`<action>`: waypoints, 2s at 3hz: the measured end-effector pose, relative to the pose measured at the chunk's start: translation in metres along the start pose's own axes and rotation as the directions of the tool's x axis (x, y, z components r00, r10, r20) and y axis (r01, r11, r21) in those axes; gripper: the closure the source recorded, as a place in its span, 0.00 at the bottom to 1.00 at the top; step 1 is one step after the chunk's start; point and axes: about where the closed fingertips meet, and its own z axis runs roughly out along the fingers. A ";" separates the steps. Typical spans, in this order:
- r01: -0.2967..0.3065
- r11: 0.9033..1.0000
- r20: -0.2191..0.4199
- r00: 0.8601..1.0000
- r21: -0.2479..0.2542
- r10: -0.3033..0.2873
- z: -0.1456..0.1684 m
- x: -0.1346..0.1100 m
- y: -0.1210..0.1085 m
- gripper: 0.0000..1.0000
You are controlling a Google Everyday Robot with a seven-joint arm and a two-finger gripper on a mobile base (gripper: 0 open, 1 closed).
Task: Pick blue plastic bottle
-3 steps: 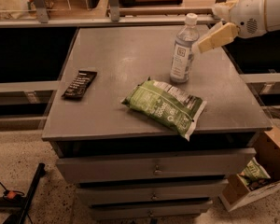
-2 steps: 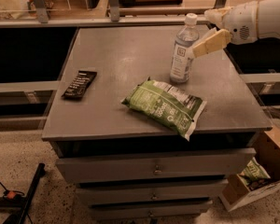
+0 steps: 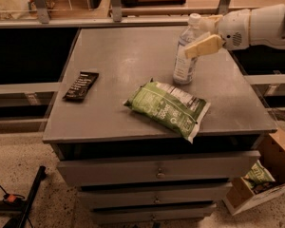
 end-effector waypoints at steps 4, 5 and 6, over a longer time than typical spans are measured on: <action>0.021 0.999 -0.035 0.999 0.032 -0.020 -0.024 -0.030 0.002 1.00; 0.048 0.997 -0.023 0.999 0.055 -0.047 -0.045 -0.048 -0.002 1.00; 0.050 0.997 -0.022 0.999 0.056 -0.048 -0.045 -0.049 -0.003 1.00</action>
Offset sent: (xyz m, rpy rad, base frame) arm -0.0066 0.0014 -0.0018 -0.0747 0.0503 -0.0467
